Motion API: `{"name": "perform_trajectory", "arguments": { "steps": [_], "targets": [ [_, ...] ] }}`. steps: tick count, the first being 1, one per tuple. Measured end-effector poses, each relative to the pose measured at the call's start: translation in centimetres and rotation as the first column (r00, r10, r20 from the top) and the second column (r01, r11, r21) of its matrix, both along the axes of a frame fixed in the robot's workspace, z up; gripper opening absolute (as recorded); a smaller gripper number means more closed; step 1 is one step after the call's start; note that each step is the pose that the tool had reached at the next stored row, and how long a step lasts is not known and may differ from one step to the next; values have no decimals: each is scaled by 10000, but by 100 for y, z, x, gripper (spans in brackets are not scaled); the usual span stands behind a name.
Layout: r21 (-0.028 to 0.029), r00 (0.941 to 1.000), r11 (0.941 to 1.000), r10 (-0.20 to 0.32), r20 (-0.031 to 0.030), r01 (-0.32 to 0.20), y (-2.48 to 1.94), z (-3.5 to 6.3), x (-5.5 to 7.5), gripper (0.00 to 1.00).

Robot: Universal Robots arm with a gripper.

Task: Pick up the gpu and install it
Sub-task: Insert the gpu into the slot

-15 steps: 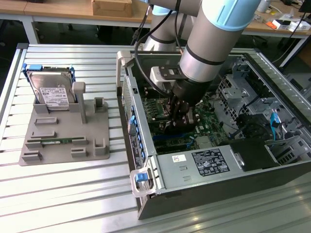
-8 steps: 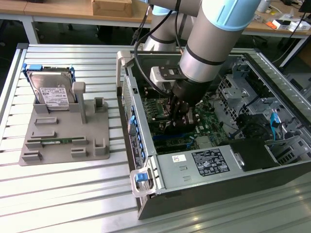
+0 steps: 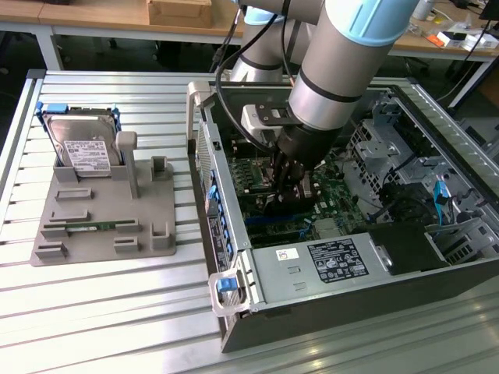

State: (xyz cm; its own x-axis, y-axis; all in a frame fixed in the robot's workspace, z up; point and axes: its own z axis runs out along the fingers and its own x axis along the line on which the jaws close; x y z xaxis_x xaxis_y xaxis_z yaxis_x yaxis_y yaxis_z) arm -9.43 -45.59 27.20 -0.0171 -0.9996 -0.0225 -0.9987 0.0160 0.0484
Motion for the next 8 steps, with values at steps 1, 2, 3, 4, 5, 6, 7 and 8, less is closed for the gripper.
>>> {"name": "perform_trajectory", "arguments": {
  "steps": [1, 2, 3, 4, 5, 6, 7, 8],
  "targets": [
    [2, 10000, 10000, -8, 1, 8, 0, -6, 0, 26],
    [2, 10000, 10000, -11, 1, 11, 0, -9, 0, 26],
    [2, 10000, 10000, -14, 1, 14, 0, -11, 0, 26],
    [1, 10000, 10000, -21, 0, 21, 0, -12, 0, 26],
    [1, 10000, 10000, -46, 1, 46, 0, -13, 0, 26],
    [-13, 10000, 10000, -64, 2, 64, 0, -14, 0, 26],
    [-24, 9999, 9999, -104, 2, 104, -1, -14, 0, 26],
    [-28, 9998, 9998, -193, 2, 193, -1, -14, 0, 26]
  ]
}}
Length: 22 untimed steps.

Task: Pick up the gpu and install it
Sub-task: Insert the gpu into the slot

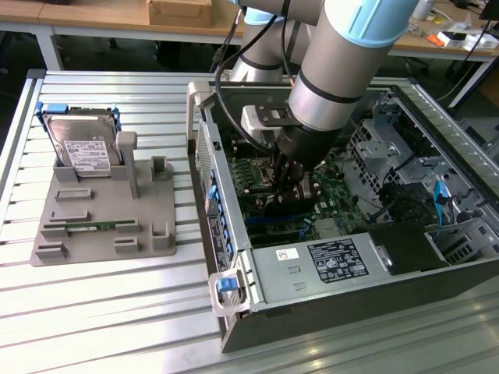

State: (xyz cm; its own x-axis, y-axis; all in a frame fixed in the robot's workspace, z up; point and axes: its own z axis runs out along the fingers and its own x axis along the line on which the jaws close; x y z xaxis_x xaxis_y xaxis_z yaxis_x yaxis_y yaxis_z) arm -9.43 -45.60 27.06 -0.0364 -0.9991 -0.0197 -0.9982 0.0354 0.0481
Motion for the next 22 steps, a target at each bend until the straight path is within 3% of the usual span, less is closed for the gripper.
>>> {"name": "perform_trajectory", "arguments": {
  "steps": [22],
  "targets": [
    [-4, 9999, 9999, -168, -1, 168, -25, -6, 0, 26]
  ]
}}
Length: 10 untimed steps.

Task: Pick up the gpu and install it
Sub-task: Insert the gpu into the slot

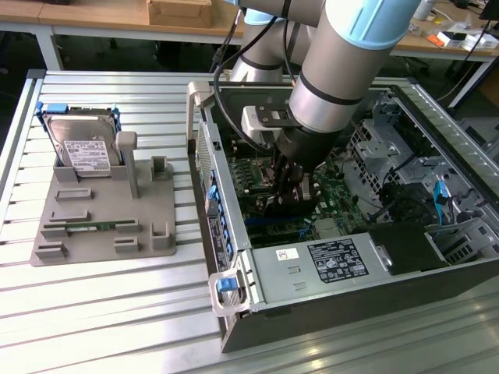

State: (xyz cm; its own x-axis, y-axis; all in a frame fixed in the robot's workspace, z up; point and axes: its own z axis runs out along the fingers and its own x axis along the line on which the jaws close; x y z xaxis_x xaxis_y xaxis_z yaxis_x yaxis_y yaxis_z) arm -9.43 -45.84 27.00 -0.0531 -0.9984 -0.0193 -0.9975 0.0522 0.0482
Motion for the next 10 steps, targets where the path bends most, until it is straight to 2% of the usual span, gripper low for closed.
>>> {"name": "perform_trajectory", "arguments": {
  "steps": [10],
  "targets": [
    [0, 9999, 9999, 157, 0, -157, 0, -1, 0, 26]
  ]
}}
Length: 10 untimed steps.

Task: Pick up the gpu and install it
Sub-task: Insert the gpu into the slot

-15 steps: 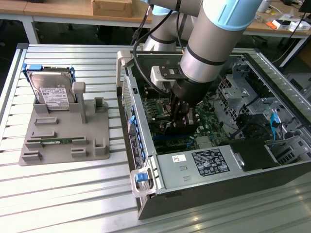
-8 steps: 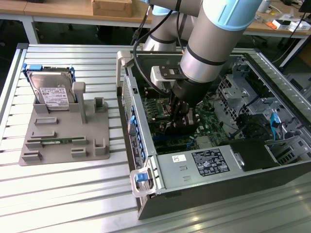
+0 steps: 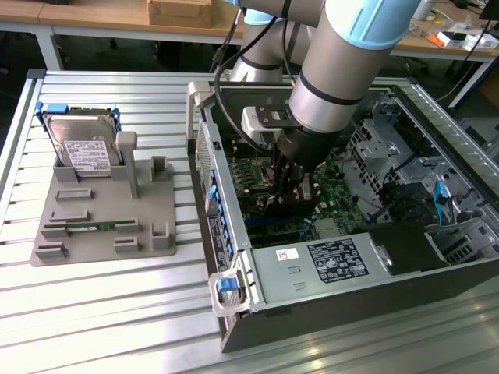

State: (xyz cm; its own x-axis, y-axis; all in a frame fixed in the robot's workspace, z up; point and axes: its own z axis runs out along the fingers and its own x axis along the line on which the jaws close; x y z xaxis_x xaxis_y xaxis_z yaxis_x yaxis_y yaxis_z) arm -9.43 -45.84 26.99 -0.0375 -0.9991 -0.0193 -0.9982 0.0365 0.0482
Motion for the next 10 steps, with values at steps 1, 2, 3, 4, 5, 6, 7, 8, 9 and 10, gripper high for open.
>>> {"name": "perform_trajectory", "arguments": {
  "steps": [1, 2, 3, 4, 5, 6, 7, 8, 9, 10],
  "targets": [
    [-2, 10000, 10000, 3, -1, -3, 0, -1, 0, 26],
    [-2, 10000, 10000, 5, -2, -5, 0, -7, 0, 26],
    [0, 10000, 10000, 5, -1, -5, 0, -14, 0, 26],
    [-1, 10000, 10000, 5, -1, -5, 0, -17, 0, 26],
    [0, 10000, 10000, 5, -1, -5, 0, -18, 0, 26],
    [2, 10000, 10000, 5, 1, -5, 0, -19, 0, 26],
    [1, 10000, 10000, 5, 0, -5, 0, -19, 0, 26],
    [4, 10000, 10000, 5, 1, -5, 0, -16, 0, 26],
    [9, 10000, 10000, 5, 4, -5, 1, -12, 0, 26],
    [8, 10000, 10000, 5, 4, -5, 1, -2, 0, 26]
  ]
}}
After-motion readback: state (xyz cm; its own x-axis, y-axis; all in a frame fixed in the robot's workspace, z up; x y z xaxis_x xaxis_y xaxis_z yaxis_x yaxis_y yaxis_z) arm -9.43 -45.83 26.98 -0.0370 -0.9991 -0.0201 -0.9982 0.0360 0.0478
